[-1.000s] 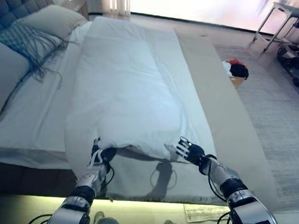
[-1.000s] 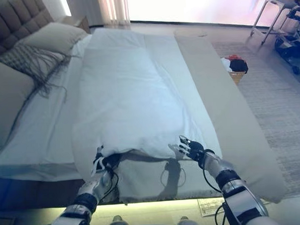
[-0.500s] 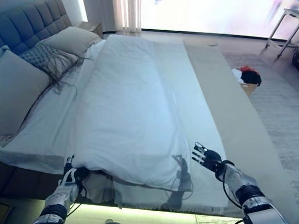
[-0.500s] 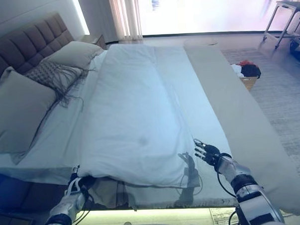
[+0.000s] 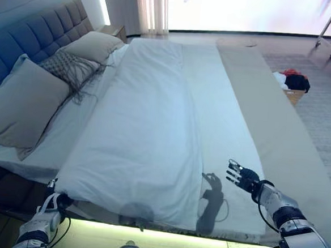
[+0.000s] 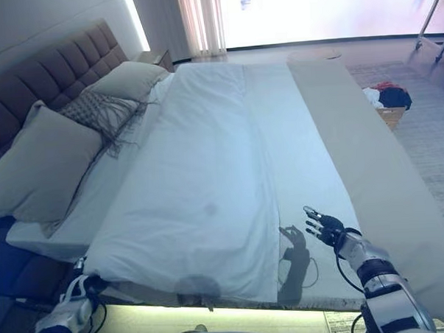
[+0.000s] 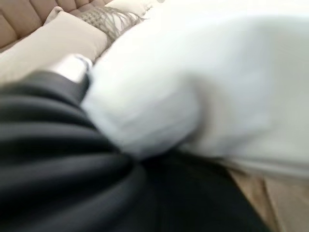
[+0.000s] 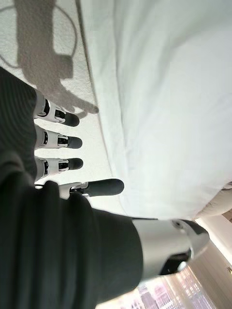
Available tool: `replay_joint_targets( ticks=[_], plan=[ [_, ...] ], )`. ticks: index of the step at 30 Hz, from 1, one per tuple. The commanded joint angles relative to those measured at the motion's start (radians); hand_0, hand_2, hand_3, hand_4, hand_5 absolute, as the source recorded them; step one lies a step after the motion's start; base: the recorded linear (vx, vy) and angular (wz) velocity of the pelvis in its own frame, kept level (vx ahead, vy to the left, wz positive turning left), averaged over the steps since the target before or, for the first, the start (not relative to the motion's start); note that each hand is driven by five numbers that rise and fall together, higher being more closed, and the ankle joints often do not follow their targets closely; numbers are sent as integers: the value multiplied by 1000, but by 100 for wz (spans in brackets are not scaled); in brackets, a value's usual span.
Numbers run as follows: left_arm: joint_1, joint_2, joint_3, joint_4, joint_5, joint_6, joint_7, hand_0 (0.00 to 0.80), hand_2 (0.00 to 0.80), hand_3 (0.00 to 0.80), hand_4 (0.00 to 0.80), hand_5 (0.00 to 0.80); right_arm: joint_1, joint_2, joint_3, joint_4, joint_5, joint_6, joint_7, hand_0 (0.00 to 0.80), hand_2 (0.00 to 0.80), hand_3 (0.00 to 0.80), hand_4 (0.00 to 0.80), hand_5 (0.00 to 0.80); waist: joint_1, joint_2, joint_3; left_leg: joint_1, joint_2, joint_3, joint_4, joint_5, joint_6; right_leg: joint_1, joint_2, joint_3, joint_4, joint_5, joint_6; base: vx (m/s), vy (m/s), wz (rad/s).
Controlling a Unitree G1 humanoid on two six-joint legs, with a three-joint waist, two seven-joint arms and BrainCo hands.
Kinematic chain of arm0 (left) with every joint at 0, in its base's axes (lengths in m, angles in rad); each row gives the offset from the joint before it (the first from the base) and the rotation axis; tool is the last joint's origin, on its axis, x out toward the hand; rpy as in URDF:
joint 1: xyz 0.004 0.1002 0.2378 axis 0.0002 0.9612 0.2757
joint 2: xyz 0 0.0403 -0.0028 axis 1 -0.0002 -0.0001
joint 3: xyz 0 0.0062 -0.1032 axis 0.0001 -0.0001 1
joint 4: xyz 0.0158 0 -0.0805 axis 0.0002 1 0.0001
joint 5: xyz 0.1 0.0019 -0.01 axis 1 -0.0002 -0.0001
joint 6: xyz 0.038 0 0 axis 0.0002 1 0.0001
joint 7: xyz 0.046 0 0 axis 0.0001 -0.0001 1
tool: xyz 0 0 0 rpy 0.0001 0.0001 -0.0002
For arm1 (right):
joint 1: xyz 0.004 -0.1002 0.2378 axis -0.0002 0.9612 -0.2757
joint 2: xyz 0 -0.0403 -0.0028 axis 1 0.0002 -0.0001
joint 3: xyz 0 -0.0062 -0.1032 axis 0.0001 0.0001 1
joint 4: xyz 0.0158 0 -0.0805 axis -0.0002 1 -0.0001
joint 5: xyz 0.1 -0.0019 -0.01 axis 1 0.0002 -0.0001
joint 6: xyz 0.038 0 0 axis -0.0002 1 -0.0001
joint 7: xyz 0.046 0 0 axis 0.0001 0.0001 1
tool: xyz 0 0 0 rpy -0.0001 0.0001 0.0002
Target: Make the bed neatly
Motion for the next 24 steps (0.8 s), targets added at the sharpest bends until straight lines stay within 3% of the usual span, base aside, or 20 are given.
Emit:
replay_joint_targets(
  ticks=[1, 10, 24],
  plan=[
    [0, 236, 112, 88, -15, -57, -50, 800, 800, 800, 800, 800, -62, -30, -21, 56, 29, -57, 35, 0, 0, 0, 0, 0, 93, -46, 33, 30, -38, 23, 21, -86, 22, -8, -65, -43, 26, -32, 16, -41, 73, 6],
    [21, 304, 165, 151, 24, -48, -26, 800, 800, 800, 800, 800, -49, -54, -41, 88, 41, -64, 55, 0, 0, 0, 0, 0, 95, -47, 31, 33, -47, 34, 21, -99, 30, -14, -76, -44, 14, -21, 28, -20, 53, 1],
    [21, 256, 145, 186, 57, -57, 10, 800, 800, 800, 800, 800, -56, -88, -98, 170, 39, -67, 99, 0, 0, 0, 0, 0, 104, -65, 36, 22, -59, 24, 40, -124, 43, -25, -84, -37, 11, -10, 38, -26, 61, 1]
  ],
)
